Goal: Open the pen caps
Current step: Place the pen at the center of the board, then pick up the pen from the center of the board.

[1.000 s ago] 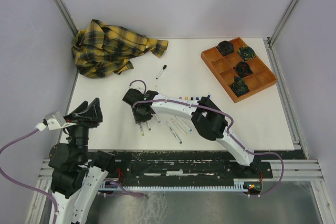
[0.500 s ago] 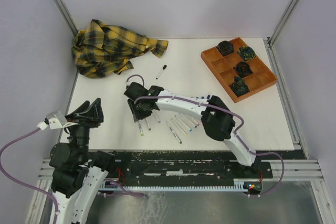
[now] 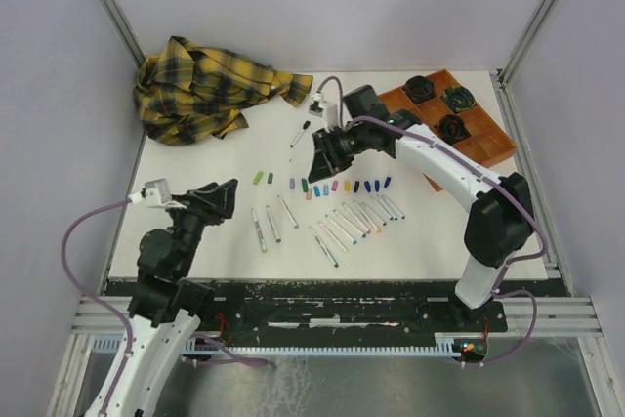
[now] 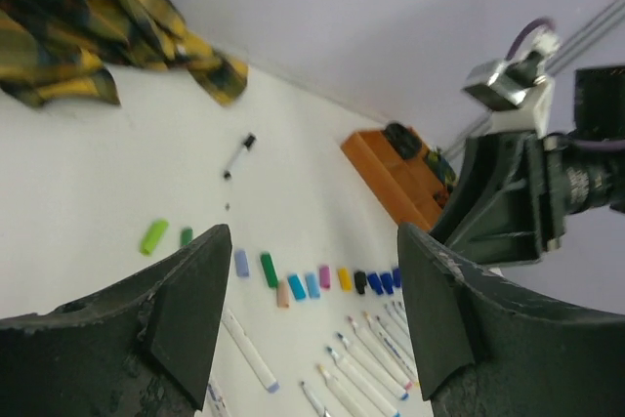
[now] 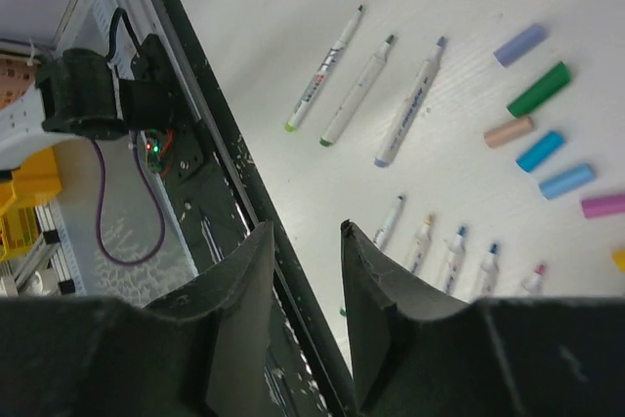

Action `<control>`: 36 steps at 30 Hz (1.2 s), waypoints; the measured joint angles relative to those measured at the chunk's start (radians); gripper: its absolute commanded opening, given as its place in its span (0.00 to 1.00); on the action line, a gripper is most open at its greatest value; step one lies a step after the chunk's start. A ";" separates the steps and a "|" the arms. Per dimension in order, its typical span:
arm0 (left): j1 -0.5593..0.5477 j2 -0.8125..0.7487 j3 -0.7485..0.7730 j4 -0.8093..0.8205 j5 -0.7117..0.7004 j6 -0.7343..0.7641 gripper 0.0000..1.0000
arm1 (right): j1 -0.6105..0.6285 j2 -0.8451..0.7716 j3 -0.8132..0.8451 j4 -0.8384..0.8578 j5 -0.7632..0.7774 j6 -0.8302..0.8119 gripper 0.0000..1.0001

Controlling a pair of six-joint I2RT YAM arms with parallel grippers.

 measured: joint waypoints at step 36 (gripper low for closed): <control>-0.046 2.038 1.336 -0.235 0.166 0.367 0.53 | -0.373 -0.349 -0.198 -0.057 -0.396 -0.345 0.45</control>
